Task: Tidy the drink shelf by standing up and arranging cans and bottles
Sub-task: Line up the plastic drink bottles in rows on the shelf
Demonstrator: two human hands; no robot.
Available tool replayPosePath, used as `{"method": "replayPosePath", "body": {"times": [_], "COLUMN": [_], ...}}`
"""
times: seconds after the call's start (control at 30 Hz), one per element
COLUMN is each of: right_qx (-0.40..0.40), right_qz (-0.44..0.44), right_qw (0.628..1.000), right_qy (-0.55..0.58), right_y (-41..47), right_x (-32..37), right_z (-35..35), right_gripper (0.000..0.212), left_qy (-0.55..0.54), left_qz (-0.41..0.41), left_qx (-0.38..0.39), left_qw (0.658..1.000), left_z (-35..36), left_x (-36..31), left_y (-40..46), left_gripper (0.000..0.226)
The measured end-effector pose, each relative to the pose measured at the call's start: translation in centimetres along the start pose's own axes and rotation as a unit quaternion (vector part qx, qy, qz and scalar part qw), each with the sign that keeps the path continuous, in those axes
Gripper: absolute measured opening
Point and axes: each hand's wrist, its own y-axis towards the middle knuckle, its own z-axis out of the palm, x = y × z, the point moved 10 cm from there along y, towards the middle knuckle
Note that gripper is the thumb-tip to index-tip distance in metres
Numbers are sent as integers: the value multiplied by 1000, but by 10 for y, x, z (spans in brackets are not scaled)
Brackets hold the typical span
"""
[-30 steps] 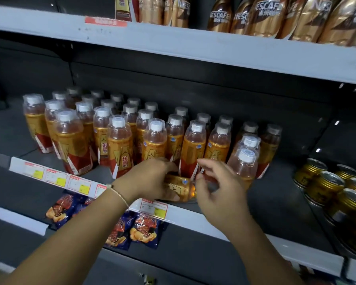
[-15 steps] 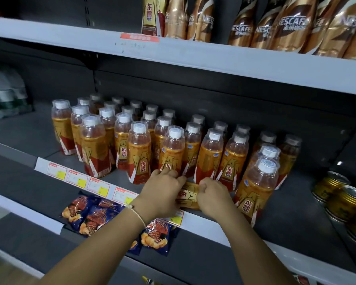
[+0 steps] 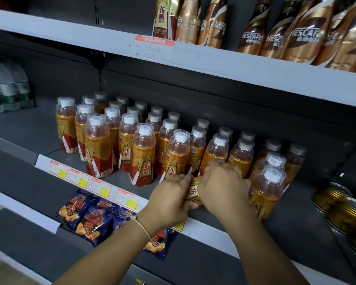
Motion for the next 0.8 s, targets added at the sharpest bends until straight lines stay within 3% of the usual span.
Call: {"method": "replayPosePath", "body": {"times": [0.2, 0.27, 0.4, 0.8], "right_qx": [-98, -140, -233, -272], "right_qz": [-65, -87, -116, -222], "right_qw": [993, 984, 948, 897], "right_qy": [3, 60, 184, 269], "right_y": [-4, -9, -18, -10], "right_x": [14, 17, 18, 27], "right_z": [-23, -31, -43, -39], "right_gripper": [49, 58, 47, 32], "left_qy": [-149, -180, -230, -233], "left_qz": [-58, -69, -80, -94], "left_qx": [-49, -57, -62, -93], "left_qw": [986, 980, 968, 963], "left_z": [11, 15, 24, 38], "left_x": [6, 7, 8, 10], "left_y": [2, 3, 5, 10], "left_gripper": [73, 72, 68, 67]}}
